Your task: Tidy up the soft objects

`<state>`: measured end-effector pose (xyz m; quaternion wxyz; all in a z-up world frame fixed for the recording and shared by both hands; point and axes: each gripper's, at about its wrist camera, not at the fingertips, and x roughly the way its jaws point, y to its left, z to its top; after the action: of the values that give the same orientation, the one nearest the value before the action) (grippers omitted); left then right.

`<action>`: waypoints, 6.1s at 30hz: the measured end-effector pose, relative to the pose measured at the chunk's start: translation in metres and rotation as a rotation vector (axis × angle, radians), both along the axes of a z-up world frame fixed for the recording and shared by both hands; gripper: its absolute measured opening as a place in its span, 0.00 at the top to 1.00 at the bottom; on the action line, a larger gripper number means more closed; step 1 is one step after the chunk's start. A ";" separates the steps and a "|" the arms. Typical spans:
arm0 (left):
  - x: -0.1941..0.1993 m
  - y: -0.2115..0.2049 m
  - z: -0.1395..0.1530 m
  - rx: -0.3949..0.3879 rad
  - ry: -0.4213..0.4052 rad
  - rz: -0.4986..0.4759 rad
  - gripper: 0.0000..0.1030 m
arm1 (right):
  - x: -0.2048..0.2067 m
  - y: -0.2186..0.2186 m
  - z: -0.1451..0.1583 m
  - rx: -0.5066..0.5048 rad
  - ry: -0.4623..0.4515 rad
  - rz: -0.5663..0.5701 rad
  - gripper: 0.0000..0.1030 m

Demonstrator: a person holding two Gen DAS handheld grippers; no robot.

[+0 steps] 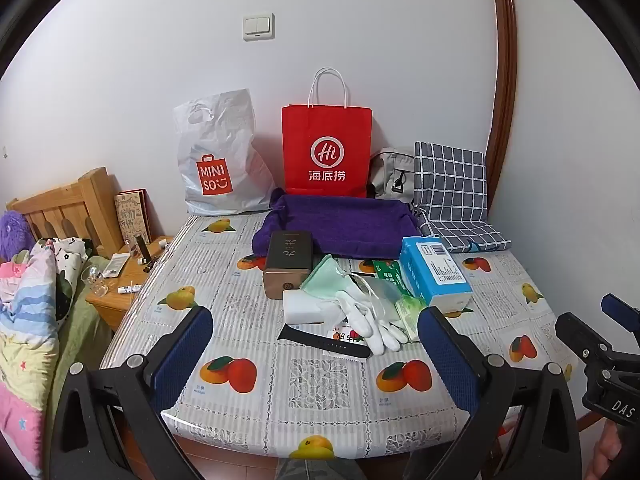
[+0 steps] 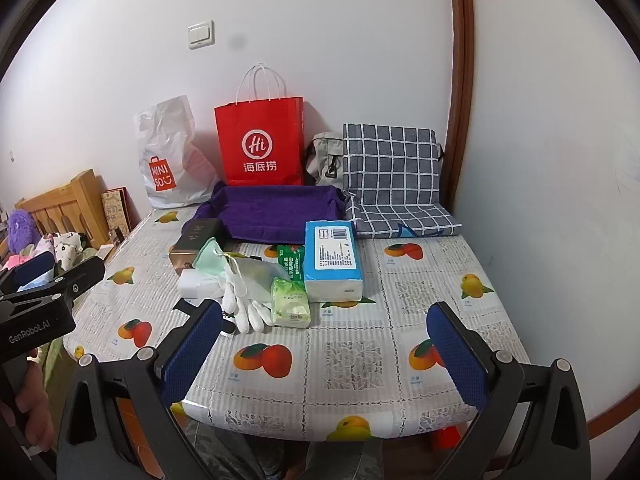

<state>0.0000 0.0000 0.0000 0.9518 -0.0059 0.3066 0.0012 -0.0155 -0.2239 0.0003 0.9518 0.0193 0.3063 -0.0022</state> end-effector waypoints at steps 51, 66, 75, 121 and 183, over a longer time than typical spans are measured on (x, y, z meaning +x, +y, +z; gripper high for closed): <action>0.010 0.007 -0.002 -0.011 -0.006 0.007 0.00 | -0.002 0.004 0.001 0.007 -0.014 0.012 0.02; 0.066 0.022 -0.077 -0.026 0.164 0.034 0.00 | 0.057 0.000 -0.065 0.041 0.112 0.028 0.02; 0.098 0.017 -0.115 -0.036 0.234 0.034 0.00 | 0.096 0.007 -0.114 0.063 0.190 0.064 0.05; 0.194 0.043 -0.191 0.039 0.283 -0.170 0.04 | 0.138 -0.001 -0.171 0.085 0.310 0.241 0.50; 0.239 0.084 -0.069 -0.065 0.182 0.004 0.41 | 0.230 -0.016 -0.053 0.074 0.119 0.169 0.50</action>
<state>0.2392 0.0835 -0.0691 0.9193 -0.0373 0.3918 -0.0061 0.2145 -0.2400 -0.0528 0.9272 0.0281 0.3628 0.0883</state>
